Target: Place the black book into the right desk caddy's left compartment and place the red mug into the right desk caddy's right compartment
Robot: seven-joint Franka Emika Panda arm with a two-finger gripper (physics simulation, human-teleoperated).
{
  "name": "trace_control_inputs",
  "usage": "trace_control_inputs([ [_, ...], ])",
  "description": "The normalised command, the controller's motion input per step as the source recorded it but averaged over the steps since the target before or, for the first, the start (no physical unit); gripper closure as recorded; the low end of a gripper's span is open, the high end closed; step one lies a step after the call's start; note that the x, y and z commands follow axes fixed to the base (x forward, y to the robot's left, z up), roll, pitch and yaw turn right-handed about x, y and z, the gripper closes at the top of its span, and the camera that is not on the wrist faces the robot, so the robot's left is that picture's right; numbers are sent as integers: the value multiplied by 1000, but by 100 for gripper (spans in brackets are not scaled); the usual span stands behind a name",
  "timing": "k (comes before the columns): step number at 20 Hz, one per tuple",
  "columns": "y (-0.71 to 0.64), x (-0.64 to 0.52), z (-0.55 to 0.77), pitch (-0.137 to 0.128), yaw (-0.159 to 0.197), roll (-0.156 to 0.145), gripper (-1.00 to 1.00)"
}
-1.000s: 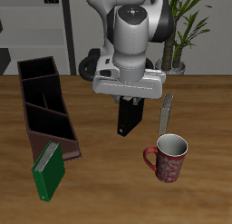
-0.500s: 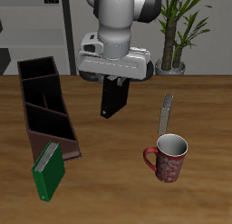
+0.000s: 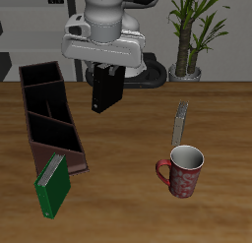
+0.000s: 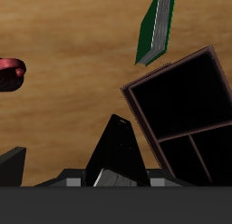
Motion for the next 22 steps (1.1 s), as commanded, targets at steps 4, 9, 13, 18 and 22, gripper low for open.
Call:
trace_control_inputs([
  [4, -335, 109, 310, 10, 0, -35, 100],
  [9, -196, 151, 101, 29, -4, -13, 100],
  [13, -138, 138, 44, 26, -21, -10, 100],
  [18, -346, 299, 112, 9, -49, -21, 100],
  [22, -93, 235, 20, -10, 8, -8, 100],
])
